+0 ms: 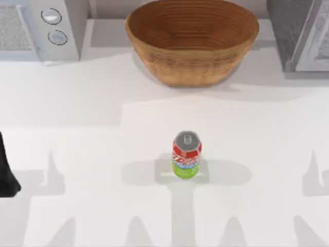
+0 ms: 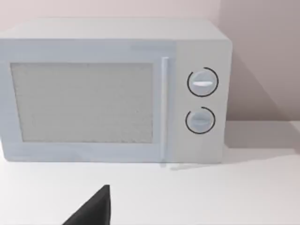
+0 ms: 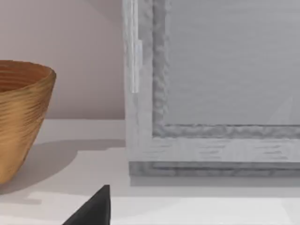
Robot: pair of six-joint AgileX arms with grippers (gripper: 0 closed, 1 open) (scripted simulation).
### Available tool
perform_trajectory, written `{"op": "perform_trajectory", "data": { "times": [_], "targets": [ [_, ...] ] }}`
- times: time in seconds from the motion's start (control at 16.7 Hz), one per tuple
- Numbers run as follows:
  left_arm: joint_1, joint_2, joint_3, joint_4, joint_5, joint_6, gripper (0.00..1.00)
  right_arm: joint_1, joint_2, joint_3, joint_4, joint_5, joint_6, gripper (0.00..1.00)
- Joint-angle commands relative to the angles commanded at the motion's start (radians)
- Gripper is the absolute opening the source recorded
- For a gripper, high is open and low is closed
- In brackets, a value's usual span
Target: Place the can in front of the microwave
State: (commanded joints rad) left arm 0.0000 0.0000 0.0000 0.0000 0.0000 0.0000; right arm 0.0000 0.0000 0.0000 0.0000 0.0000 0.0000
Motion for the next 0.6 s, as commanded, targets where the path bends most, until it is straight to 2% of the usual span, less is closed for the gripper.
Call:
{"op": "perform_trajectory", "data": {
  "times": [0.3,0.6],
  "targets": [
    [-0.036,0.06,0.048,-0.044,0.0,0.012,1.0,0.0,0.0,0.0,0.0,0.0,0.0,1.0],
    [-0.187,0.361,0.295,-0.242,0.003,0.056,1.0,0.0,0.0,0.0,0.0,0.0,0.0,1.0]
  ]
}}
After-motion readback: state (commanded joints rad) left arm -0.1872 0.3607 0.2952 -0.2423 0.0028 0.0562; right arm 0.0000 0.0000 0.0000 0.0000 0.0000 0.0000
